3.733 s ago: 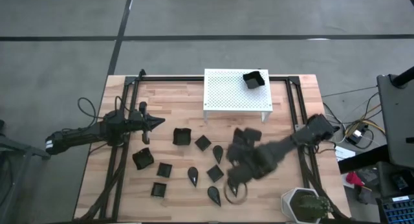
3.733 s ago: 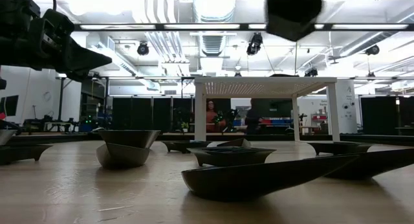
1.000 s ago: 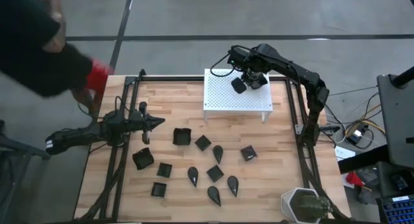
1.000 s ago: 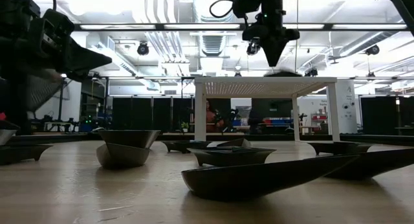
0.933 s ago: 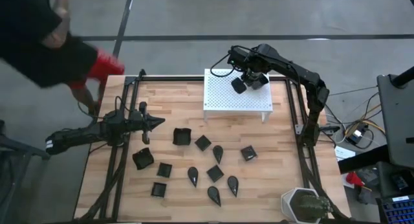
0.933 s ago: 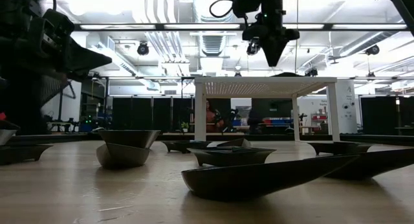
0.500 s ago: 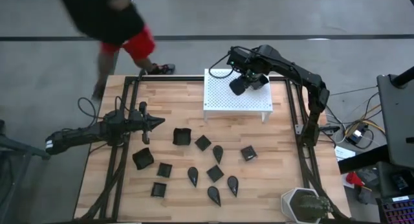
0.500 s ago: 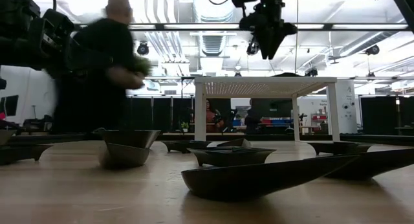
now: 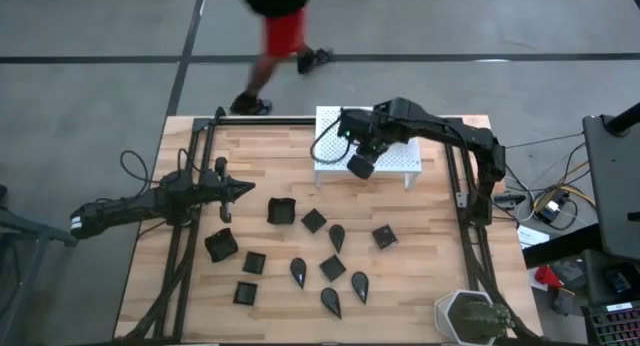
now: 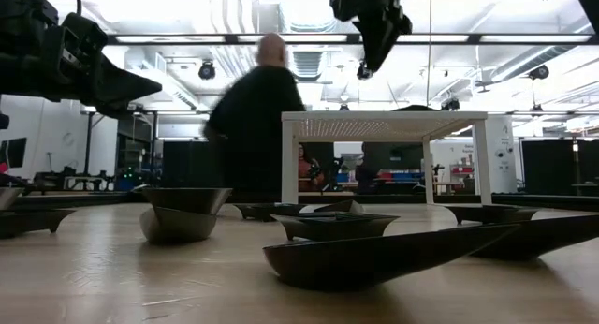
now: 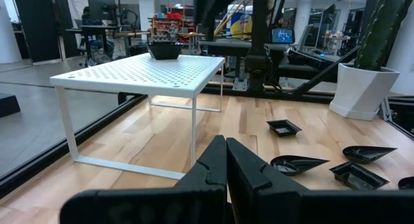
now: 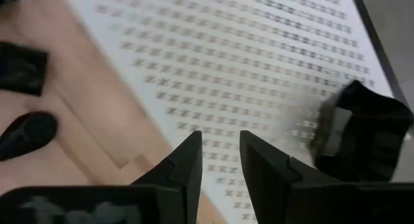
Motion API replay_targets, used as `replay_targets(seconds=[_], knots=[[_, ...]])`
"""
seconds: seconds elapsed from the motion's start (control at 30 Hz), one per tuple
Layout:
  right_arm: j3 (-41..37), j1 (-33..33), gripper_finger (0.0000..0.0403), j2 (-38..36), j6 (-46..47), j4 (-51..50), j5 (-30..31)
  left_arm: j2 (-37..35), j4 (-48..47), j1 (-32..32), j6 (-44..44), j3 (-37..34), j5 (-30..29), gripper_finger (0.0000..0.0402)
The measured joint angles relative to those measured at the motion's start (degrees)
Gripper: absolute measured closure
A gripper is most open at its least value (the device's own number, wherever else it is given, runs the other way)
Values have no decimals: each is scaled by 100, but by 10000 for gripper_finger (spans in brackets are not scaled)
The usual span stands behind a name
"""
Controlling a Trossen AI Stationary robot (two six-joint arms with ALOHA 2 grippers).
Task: Pick & Place Mini shaped plates
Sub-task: Stack the distorted square plate on top of the distorted square plate on the shelf
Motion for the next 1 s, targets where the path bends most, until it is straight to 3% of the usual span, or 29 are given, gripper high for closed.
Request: replay_targets(seconds=[0.4,0.6,0.8,1.0], knots=[[-73,1299,301,4,-536,874,125,0,0,0,0,0,0,401],[-427,1856,307,11,-1809,1768,106,0,0,0,-2,0,0,401],[-1059,2137,320,17,-1677,2817,76,0,0,0,-1,0,0,401],[-1506,2427,337,9,-1623,2973,54,0,0,0,0,0,0,401]])
